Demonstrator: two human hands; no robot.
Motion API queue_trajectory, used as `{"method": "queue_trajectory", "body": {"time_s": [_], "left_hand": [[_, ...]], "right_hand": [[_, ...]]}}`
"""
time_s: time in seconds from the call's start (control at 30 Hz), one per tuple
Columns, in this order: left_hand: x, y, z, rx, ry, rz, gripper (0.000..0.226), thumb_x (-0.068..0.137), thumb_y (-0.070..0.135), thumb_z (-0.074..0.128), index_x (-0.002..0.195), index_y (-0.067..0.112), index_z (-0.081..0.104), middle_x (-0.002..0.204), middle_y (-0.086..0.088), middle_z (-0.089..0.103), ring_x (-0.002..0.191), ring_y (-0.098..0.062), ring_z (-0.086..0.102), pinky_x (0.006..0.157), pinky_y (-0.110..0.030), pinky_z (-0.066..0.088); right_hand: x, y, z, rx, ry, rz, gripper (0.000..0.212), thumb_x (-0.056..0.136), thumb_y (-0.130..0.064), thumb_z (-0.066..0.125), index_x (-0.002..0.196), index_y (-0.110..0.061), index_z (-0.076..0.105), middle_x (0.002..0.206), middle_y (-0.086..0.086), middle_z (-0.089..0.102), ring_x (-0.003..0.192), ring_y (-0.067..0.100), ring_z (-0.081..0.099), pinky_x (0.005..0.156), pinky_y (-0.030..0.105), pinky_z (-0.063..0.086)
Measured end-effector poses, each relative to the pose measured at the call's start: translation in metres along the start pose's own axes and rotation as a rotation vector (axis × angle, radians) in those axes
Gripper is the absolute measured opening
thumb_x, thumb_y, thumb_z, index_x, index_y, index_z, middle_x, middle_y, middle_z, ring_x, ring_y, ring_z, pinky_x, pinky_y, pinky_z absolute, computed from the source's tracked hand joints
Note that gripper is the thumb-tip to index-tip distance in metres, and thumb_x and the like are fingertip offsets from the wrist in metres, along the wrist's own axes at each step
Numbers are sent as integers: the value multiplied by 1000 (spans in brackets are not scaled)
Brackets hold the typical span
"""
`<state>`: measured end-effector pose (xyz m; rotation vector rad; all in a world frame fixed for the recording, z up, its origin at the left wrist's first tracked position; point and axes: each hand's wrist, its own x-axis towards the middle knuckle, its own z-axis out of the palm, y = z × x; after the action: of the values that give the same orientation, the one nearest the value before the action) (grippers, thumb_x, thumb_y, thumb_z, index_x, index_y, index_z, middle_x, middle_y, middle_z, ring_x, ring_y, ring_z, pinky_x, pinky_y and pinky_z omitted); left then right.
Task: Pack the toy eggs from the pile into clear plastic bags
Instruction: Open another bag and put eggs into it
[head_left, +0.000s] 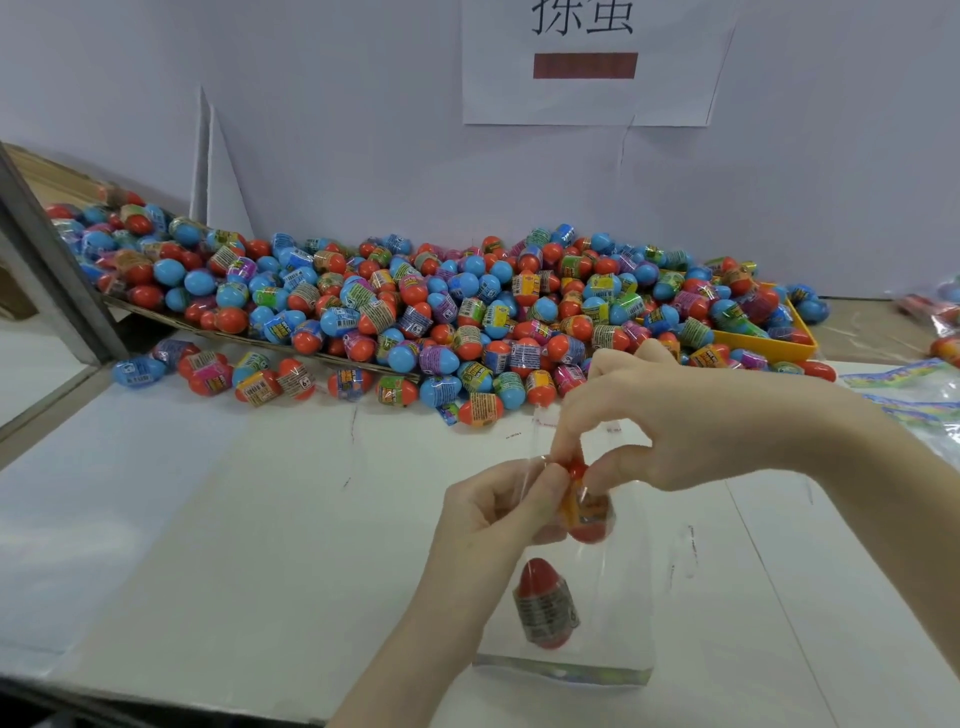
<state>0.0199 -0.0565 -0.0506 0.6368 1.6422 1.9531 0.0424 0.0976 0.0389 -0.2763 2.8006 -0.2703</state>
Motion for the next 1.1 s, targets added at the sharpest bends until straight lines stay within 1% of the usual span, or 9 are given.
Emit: {"method": "queue_trajectory", "body": {"time_s": [0.07,0.17,0.33,0.5,0.63,0.77,0.87,0.97,1.1], "left_hand": [[1,0,0,-18,60,8,29,67,42,58,74,19,74,72,-2,72,66,-7,67,60,-13,50],[2,0,-1,-29,115,14,23,69,39,57,69,24,74,68,3,72,61,-6,67,58,-13,50],[4,1,0,-45,131,25,25,67,39,57,81,24,71,79,5,74,69,-10,70,60,-13,51],[1,-5,-8,-4,27,-77,44,62,48,69,102,31,65,94,7,73,87,-7,69,67,-14,52],[-2,-15,-17,50,-93,-259,70,57,31,76,122,26,52,107,3,68,89,-5,68,66,-15,51],[-2,-21,-17,79,-154,-259,43,59,18,79,100,24,66,90,4,74,79,-8,70,62,-20,54],[-3,-23,-16,52,-59,-232,34,67,0,79,91,22,68,80,5,74,68,-7,69,53,-20,52],[-4,-26,-17,68,22,-165,44,57,6,82,94,23,65,80,8,74,71,-6,70,57,-14,51],[-4,-28,-20,124,23,-126,64,42,21,89,100,27,62,86,11,73,77,-10,70,66,-17,53]], "right_hand": [[-1,1,1,-8,-21,-50,10,85,-48,47,87,-46,57,96,-29,44,92,1,26,78,20,17],[-3,0,2,46,-15,-87,46,63,-70,31,84,-43,62,94,-32,45,97,-8,25,79,6,12],[-6,-4,14,-32,46,-75,48,46,-83,34,68,-47,58,103,-32,34,99,0,18,74,23,13],[-5,-2,26,-65,154,-81,25,73,-62,54,72,-39,62,99,-29,37,94,0,19,72,24,12],[-5,4,34,64,199,-99,19,74,-57,55,64,-43,53,88,-32,47,99,-5,24,84,16,12],[-9,1,38,174,259,-99,22,65,-68,46,63,-47,53,82,-26,54,103,-5,30,86,15,13],[-6,8,33,446,596,-158,14,72,-57,58,74,-44,62,82,-23,63,92,-3,51,83,10,32],[23,33,35,626,1058,40,4,82,-33,61,79,-33,63,72,-19,64,72,0,59,64,5,43],[74,70,53,296,828,430,35,89,-9,56,123,-13,54,122,0,57,111,15,49,96,24,37]]}}
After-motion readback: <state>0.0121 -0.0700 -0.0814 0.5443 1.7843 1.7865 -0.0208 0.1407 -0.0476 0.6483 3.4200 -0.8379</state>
